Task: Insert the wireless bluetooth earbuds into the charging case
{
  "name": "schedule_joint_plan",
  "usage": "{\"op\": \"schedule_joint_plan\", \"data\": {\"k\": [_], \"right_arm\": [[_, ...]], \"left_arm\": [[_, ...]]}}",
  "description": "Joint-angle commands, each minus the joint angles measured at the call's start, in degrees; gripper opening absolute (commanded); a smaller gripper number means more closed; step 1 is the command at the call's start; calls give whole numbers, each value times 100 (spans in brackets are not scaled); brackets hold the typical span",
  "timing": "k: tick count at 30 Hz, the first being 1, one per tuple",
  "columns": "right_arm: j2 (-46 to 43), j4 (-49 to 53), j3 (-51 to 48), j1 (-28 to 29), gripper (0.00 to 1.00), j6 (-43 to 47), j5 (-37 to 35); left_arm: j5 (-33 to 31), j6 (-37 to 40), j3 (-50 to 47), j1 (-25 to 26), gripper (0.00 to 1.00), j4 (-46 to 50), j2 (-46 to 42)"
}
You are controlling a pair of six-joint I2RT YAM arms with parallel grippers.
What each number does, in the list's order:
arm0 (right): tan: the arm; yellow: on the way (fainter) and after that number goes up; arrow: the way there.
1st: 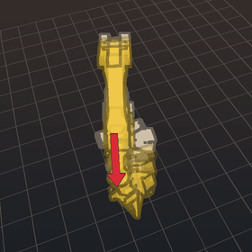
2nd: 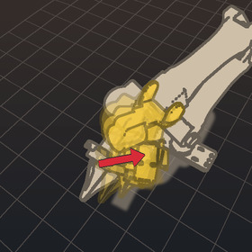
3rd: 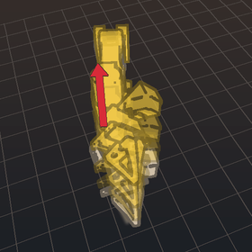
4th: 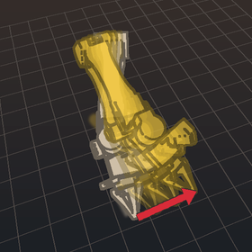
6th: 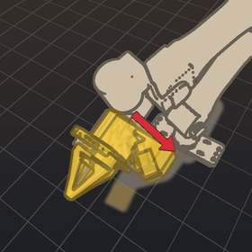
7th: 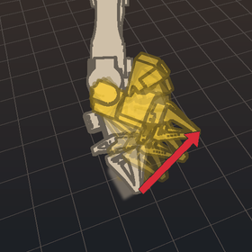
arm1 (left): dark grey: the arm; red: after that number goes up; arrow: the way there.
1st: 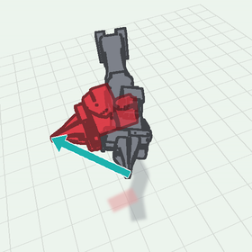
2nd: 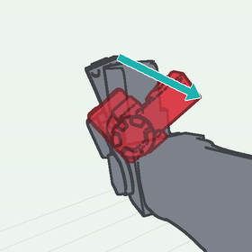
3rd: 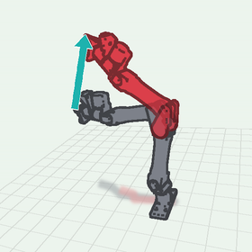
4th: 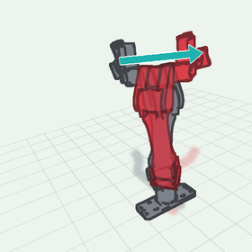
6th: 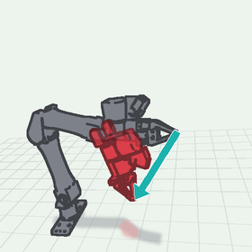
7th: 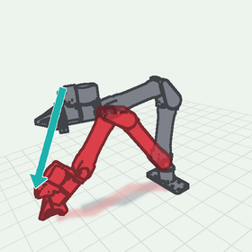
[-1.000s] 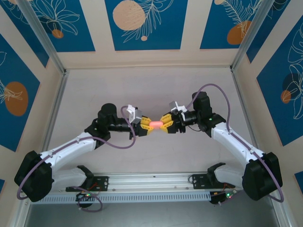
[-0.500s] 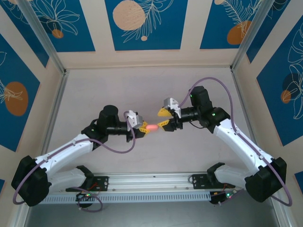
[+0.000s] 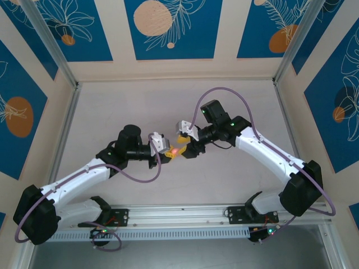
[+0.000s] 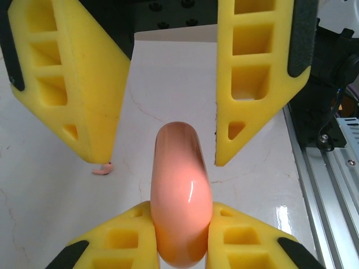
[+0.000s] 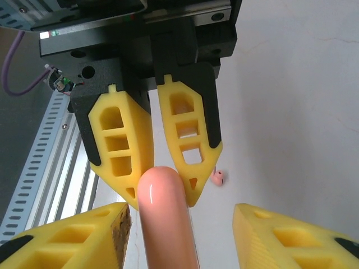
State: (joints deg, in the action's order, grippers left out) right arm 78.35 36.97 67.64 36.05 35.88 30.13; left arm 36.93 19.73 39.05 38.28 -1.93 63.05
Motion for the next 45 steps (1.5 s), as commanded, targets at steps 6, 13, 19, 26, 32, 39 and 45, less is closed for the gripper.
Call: {"op": "schedule_joint_plan", "data": {"k": [6,13,19,26,32,39,45], "right_arm": [[90,381,206,25,48,168,210],[120,434,222,20,43,220,271],[152,451,259,7,35,247,272],[162,467,272,7,37,275,265],[163,478,268,-2,36,288,264],[157,507,271,-2,34,297,237],[159,535,265,-4,35,298,237]], "left_arm": [[-51,51,186,24,18,37,-108],[-72,-48,197,22,18,-35,-91],[-71,-139,197,28,18,-78,-82],[-89,-218,204,25,19,-120,-82],[-107,-243,213,22,19,-129,-82],[-116,-333,217,25,19,-172,-82],[-140,-360,217,23,19,-185,-82]]}}
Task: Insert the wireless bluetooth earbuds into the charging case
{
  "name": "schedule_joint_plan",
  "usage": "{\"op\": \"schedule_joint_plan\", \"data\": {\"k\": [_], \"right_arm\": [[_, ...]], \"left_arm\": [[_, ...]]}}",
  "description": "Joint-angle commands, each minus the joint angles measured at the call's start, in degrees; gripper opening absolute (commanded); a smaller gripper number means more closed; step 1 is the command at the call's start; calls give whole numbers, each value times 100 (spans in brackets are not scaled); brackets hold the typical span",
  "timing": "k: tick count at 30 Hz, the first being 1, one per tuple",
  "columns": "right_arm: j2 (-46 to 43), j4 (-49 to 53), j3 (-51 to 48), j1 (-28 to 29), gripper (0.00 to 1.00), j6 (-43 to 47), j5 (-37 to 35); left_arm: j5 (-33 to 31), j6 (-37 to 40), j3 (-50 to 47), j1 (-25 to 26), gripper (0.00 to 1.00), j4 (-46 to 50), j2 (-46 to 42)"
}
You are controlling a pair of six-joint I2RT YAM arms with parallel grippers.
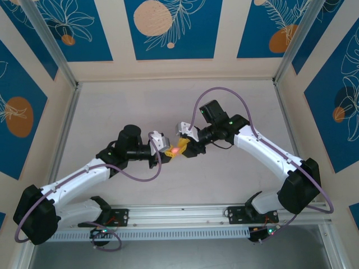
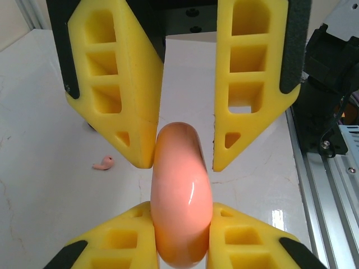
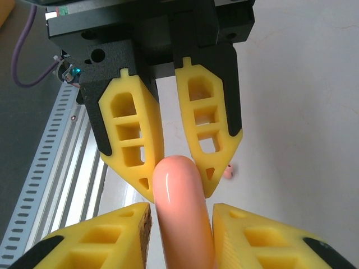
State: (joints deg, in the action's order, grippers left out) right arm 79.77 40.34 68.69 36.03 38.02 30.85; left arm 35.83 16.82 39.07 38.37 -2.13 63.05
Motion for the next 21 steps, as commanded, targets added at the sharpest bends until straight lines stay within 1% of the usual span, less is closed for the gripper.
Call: {"op": "schedule_joint_plan", "data": {"k": [1,14,21], "right_arm": [[15,202,155,-6,35,90,167],[16,254,154,-8,35,102,123],[9,273,170,-8,37,127,79]], "left_arm": [[-33,-82,215,18,19,-166,-86],[-23,-166,224,13,19,-211,-109],[-6,-209,233,16,19,-232,-109]]}}
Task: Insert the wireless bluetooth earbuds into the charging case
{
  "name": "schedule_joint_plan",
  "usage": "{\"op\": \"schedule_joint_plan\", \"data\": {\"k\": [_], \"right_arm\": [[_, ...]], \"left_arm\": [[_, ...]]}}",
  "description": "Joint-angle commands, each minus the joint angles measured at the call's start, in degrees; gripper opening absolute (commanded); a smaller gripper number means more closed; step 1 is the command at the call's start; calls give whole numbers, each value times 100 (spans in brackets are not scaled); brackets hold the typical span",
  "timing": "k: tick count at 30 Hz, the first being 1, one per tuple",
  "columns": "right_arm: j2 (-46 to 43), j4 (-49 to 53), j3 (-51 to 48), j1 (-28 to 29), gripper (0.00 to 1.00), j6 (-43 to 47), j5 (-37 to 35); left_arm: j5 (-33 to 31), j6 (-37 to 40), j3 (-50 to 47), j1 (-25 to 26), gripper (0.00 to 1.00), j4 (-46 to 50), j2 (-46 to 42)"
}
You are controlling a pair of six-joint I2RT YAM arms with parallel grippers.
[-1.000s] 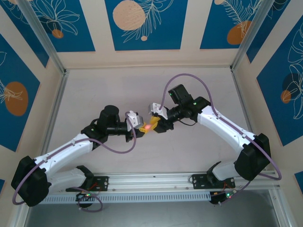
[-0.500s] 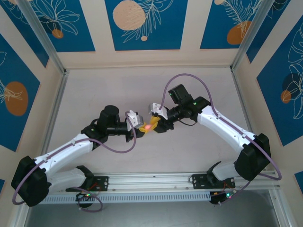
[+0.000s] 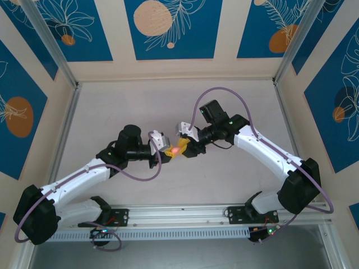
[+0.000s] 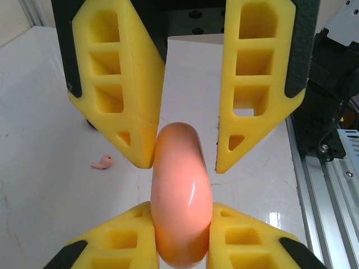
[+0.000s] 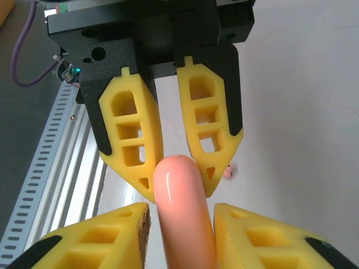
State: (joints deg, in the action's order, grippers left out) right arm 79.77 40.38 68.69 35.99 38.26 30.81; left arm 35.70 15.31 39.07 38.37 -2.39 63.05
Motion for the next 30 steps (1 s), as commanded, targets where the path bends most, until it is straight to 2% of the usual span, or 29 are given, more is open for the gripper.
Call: {"op": "schedule_joint_plan", "data": {"k": [1,3,9,12,15,19,22,24,30], "right_arm": [[5,279,180,-4,37,100,67],[2,290,179,-3,36,111,48],[-79,264,174,-20,19,127,51],[-192,198,132,-128,18,153,306],[-321,198,110,-253,17,231,611],[-433,189,50,-320,16,394,899],[-411,183,39,-317,16,421,969],[-368,94,12,-300,16,234,712],[-199,-52,-289,-498,27,-664,195]], "left_arm": [[11,-65,234,13,20,-220,-108],[20,-78,234,20,19,-218,-108],[72,-79,228,16,23,-225,-100],[210,-79,159,16,39,-311,-82],[348,-84,95,20,50,-410,-57],[635,-112,91,18,51,-504,5],[763,-134,89,20,49,-583,45],[331,-121,119,16,47,-440,24],[-162,-109,2,7,55,-244,35]]}}
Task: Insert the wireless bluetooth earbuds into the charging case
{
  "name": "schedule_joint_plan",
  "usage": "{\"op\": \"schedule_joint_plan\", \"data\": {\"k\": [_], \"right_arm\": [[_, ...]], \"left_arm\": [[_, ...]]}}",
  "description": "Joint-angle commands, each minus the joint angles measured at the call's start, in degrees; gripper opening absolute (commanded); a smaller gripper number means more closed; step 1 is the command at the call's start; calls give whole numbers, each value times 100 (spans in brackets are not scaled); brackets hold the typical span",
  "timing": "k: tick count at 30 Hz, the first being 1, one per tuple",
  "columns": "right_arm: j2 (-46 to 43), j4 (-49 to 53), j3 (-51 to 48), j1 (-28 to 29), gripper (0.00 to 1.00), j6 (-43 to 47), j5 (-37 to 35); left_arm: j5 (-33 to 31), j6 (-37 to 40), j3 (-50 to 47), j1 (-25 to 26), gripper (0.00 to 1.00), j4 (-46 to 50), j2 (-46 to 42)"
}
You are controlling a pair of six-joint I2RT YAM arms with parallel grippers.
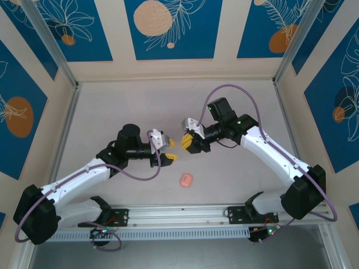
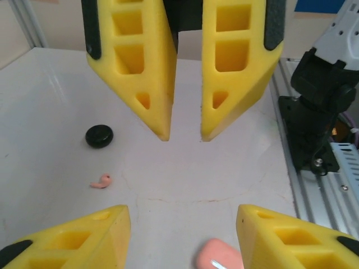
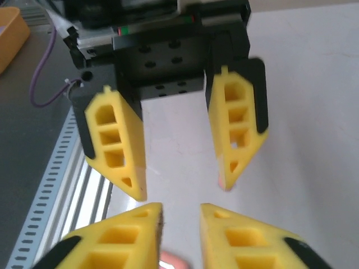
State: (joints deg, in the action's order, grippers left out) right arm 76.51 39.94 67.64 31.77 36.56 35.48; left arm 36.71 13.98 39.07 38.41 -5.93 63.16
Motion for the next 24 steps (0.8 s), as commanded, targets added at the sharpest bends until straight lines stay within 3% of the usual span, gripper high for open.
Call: {"op": "schedule_joint_plan", "data": {"k": [1,7,11,15,18,24], "right_arm": [[168,28,-198,-74,28,-681,-470],[457,773,-278,144,42,-1806,-1350],[824,1236,-233,343,51,-3042,-2093],[1269,1569,-146,548,53,-4934,-2155],[1421,1613,-258,1045,54,-6077,-2419],[1848,1386,-382,1648,57,-7183,-2728]], "left_arm": [[-318,2,26,5,56,142,59],[-1128,-658,114,1,59,184,223],[-1607,-1356,18,1,59,269,176],[-2255,-1861,-129,6,59,503,44],[-2724,-2075,-160,3,59,748,-35],[-3144,-2214,-145,3,59,1080,-132]]}}
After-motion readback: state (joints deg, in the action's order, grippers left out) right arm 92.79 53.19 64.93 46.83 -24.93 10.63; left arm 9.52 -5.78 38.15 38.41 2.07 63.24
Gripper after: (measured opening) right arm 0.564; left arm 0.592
